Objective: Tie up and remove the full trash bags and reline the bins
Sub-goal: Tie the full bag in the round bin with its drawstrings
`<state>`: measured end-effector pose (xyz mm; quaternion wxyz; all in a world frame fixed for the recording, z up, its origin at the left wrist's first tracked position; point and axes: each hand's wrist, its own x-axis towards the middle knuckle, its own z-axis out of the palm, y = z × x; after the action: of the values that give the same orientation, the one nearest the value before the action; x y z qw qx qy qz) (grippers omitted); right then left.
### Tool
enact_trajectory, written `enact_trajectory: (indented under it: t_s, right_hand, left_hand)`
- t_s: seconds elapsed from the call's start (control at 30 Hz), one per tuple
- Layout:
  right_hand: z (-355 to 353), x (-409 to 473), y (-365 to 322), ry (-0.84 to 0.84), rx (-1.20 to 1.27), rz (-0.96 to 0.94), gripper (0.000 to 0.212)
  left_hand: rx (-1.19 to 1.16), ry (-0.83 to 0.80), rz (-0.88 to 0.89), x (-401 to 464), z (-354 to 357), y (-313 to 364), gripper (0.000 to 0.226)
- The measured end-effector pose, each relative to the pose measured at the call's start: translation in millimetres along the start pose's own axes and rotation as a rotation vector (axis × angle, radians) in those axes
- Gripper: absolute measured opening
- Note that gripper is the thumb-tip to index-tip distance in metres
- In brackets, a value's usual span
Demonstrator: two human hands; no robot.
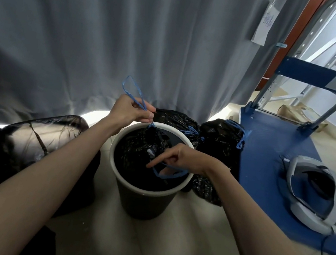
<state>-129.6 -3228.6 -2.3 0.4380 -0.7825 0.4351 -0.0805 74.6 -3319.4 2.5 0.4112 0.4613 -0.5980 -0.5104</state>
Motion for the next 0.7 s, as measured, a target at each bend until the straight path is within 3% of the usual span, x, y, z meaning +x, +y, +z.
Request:
enact_trajectory:
  t_s: [0.2, 0.4, 0.5, 0.7]
  right_hand:
    - [11.7, 16.0, 6.2, 0.049, -0.074, 0.003, 0.031]
    - [10.9, 18.0, 11.6, 0.118, 0.009, 0.006, 0.013]
    - [5.5, 17.7, 13.1, 0.337, 0.209, -0.017, 0.006]
    - [-9.7, 19.9, 14.2, 0.853, 0.719, -0.033, 0.017]
  left_hand:
    - [0.011, 0.014, 0.005, -3.3, -1.4, 1.7, 0.019]
    - [0.038, 0.040, 0.001, -3.7, -7.1, 2.6, 0.016]
    - [0.070, 0.053, -0.010, -3.6, -12.1, 5.5, 0.017]
    - [0.131, -0.013, -0.051, -4.5, -32.2, 18.9, 0.018]
